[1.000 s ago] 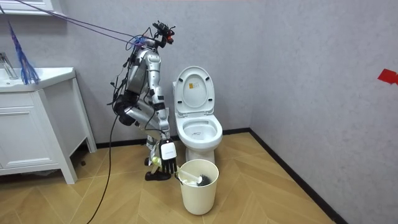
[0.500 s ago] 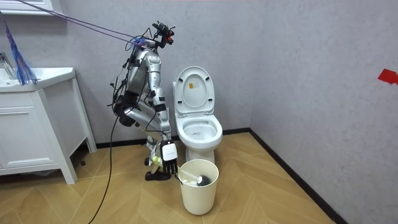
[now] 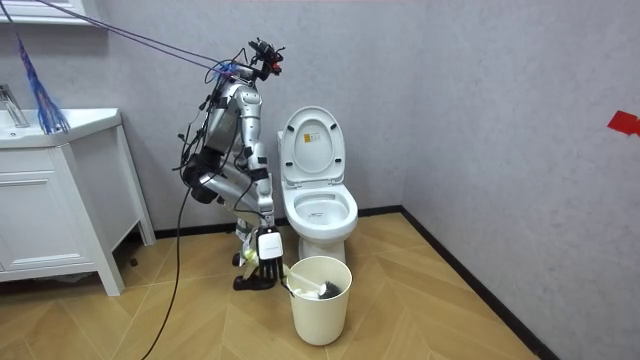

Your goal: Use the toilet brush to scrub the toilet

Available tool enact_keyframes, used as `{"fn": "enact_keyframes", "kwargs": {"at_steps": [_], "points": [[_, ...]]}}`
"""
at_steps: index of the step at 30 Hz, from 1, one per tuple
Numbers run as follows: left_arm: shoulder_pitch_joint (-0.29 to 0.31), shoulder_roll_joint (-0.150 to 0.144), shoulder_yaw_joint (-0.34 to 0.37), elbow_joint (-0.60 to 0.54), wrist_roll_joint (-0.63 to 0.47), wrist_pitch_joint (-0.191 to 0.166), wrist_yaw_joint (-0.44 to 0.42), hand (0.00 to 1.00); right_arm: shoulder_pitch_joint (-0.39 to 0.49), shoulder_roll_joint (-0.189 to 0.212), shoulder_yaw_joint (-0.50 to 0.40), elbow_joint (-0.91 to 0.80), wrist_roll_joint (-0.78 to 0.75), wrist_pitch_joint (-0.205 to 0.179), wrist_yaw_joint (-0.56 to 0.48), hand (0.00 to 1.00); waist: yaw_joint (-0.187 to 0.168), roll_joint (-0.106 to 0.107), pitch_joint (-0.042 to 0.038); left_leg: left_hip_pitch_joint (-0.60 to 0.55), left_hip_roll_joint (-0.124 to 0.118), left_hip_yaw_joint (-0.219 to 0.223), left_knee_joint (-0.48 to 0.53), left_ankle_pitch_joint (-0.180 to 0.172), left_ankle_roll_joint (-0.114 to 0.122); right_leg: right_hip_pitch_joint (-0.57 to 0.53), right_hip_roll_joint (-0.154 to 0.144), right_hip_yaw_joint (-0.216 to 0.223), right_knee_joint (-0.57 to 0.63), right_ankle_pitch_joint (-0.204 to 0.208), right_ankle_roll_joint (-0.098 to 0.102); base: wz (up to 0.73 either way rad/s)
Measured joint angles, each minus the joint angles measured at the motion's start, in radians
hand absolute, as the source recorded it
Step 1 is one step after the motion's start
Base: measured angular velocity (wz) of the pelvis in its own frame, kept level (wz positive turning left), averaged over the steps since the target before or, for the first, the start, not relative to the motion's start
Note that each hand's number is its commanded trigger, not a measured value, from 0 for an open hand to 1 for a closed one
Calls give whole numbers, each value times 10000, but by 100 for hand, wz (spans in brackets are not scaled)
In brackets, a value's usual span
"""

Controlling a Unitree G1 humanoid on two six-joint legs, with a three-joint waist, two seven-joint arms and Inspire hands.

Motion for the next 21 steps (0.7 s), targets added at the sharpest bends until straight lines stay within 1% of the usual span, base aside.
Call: {"fn": "enact_keyframes", "kwargs": {"at_steps": [1, 2, 10, 12, 15, 21], "points": [[11, 0, 6, -1, 2, 1, 0, 0, 0, 1, -9, 0, 19, 1, 21, 58, -4, 1, 0, -1, -2, 1, 0, 0, 1, 1, -4, -2, 1, 0, 1, 0], [29, 0, 9, -9, 6, 7, 0, 0, 1, 1, -13, -1, 49, 6, 76, 100, -9, 1, 0, -5, -4, 0, 1, -1, 4, 1, -6, -1, 1, 1, 4, 0], [66, 9, 38, -89, 4, 121, 1, 0, 16, 1, -256, 21, 166, 21, 282, 100, -13, 8, -6, -7, -3, 6, 14, -7, 13, 19, 4, -22, -18, 6, 20, 0], [65, 14, 38, -114, 2, 122, 7, 0, 16, 7, -352, 51, 346, 145, 339, 100, -13, 12, -8, -2, -4, 8, 18, -7, 13, 24, 3, -23, -17, 9, 23, 0], [66, 36, 38, -113, 1, 131, 7, 0, 25, 9, -519, 341, 606, 225, 335, 100, -15, 12, -9, 1, -2, 8, 36, -7, 14, 38, 11, -26, -15, 11, 25, 0], [66, 73, 41, -116, 7, 202, 7, 0, 137, 20, -620, 360, 775, 221, 442, 100, -8, 33, -23, 17, 6, 7, 66, -7, 18, 77, 47, -22, -17, 29, 46, 0]]}}
